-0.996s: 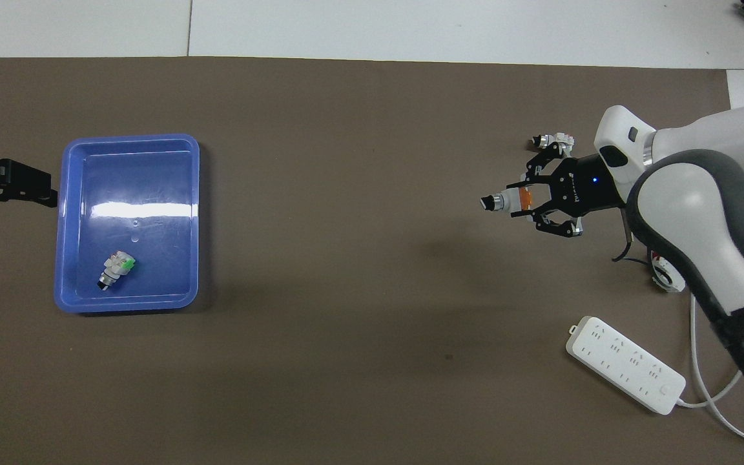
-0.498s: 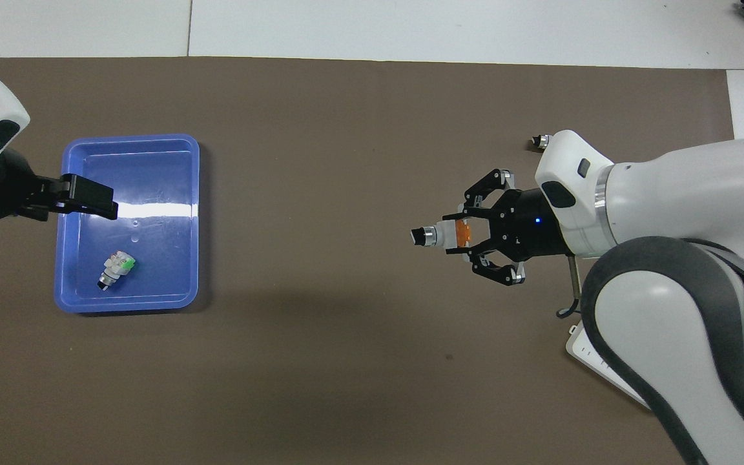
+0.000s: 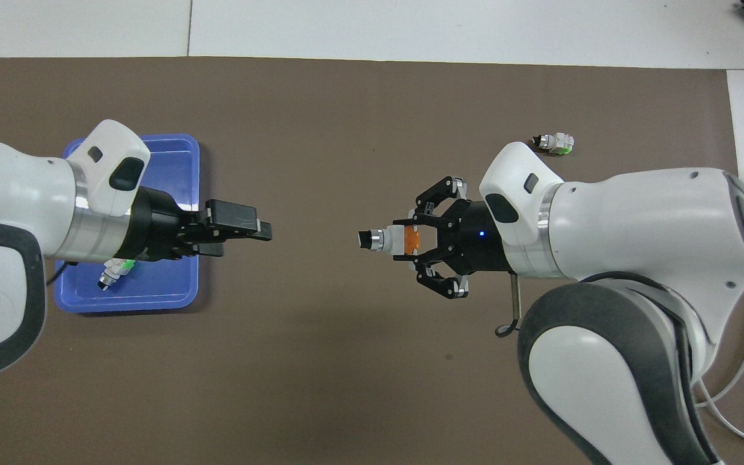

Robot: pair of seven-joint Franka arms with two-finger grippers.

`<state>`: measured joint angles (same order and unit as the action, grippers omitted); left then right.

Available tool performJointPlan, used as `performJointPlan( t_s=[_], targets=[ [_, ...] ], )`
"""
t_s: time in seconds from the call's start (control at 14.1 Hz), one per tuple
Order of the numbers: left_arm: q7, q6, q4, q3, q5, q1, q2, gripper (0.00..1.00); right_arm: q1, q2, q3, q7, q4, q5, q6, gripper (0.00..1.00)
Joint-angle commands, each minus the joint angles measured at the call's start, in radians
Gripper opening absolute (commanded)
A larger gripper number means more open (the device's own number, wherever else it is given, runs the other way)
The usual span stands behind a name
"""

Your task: Turn and place switch with both arms

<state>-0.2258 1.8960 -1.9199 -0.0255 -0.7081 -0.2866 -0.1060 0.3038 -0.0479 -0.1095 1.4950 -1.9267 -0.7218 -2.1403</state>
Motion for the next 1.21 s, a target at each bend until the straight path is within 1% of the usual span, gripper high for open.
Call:
performJointPlan(
  t_s=[0.0, 0.14, 0.21, 0.28, 0.43, 0.57, 0.71, 0.78, 0.92, 1.14],
  targets=[
    [-0.017, 0.031, -0.053, 0.016, -0.187, -0.025, -0.041, 0.79, 0.003, -0.027, 0.002, -0.015, -0.029, -0.027, -0.024, 0.0],
    [-0.015, 0.049, -0.06, 0.016, -0.284, -0.025, -0.038, 0.6, 0.003, -0.027, 0.002, -0.015, -0.029, -0.028, -0.027, 0.0],
    [-0.013, 0.084, -0.073, 0.015, -0.339, -0.028, -0.034, 0.49, 0.003, -0.027, 0.002, -0.015, -0.029, -0.028, -0.027, 0.0],
    [-0.013, 0.128, -0.076, 0.013, -0.394, -0.057, -0.028, 0.43, 0.003, -0.027, 0.002, -0.015, -0.029, -0.027, -0.026, 0.0],
    [-0.013, 0.207, -0.09, 0.013, -0.419, -0.103, -0.012, 0.39, 0.003, -0.027, 0.002, -0.015, -0.031, -0.028, -0.026, 0.0],
    [-0.013, 0.212, -0.091, 0.013, -0.464, -0.106, 0.002, 0.34, 0.003, -0.027, 0.002, -0.015, -0.031, -0.028, -0.026, 0.0],
    [-0.01, 0.215, -0.091, 0.012, -0.475, -0.109, 0.006, 0.29, 0.003, -0.027, 0.002, -0.015, -0.029, -0.027, -0.026, 0.0],
    [-0.009, 0.224, -0.091, 0.013, -0.475, -0.129, 0.011, 0.26, 0.003, -0.027, 0.002, -0.015, -0.029, -0.027, -0.027, 0.0],
    [-0.007, 0.259, -0.091, 0.012, -0.476, -0.143, 0.019, 0.25, 0.003, -0.027, 0.002, -0.015, -0.029, -0.027, -0.026, 0.0],
    [-0.004, 0.262, -0.091, 0.012, -0.484, -0.144, 0.026, 0.25, 0.003, -0.027, 0.002, -0.015, -0.031, -0.028, -0.027, 0.0]
  ],
)
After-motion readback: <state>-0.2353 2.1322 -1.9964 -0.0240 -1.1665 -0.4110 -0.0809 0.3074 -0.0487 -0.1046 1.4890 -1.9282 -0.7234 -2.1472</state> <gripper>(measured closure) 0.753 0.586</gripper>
